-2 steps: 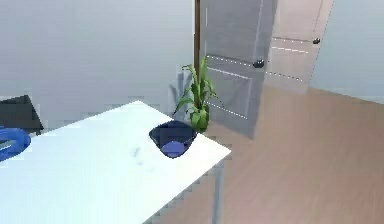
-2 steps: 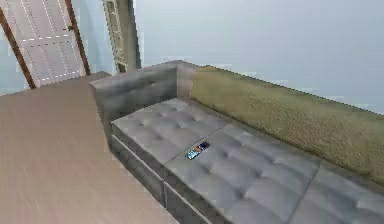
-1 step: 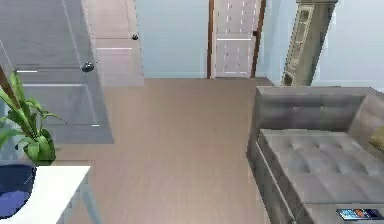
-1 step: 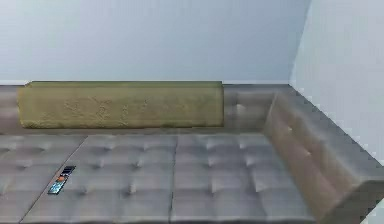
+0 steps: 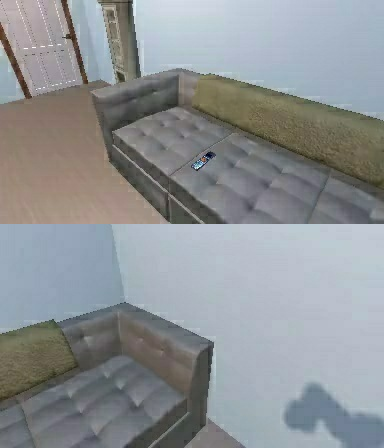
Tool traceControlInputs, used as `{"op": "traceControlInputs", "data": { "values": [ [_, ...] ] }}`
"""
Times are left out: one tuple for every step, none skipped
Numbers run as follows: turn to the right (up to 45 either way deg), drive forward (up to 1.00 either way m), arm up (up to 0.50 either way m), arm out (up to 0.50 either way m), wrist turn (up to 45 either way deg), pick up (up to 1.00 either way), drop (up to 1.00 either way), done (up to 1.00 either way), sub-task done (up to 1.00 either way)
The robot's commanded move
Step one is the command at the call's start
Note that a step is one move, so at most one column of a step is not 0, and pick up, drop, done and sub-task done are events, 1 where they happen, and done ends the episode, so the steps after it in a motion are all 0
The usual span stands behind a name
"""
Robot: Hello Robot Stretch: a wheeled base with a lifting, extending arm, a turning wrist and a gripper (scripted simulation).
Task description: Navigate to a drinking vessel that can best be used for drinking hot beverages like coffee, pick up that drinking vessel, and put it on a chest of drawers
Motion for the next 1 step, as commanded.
{"op": "traceControlInputs", "data": {
  "values": [
    [36.0, 0.00, 0.00, 0.00, 0.0, 0.00, 0.00, 0.00, 0.00]
  ]
}}
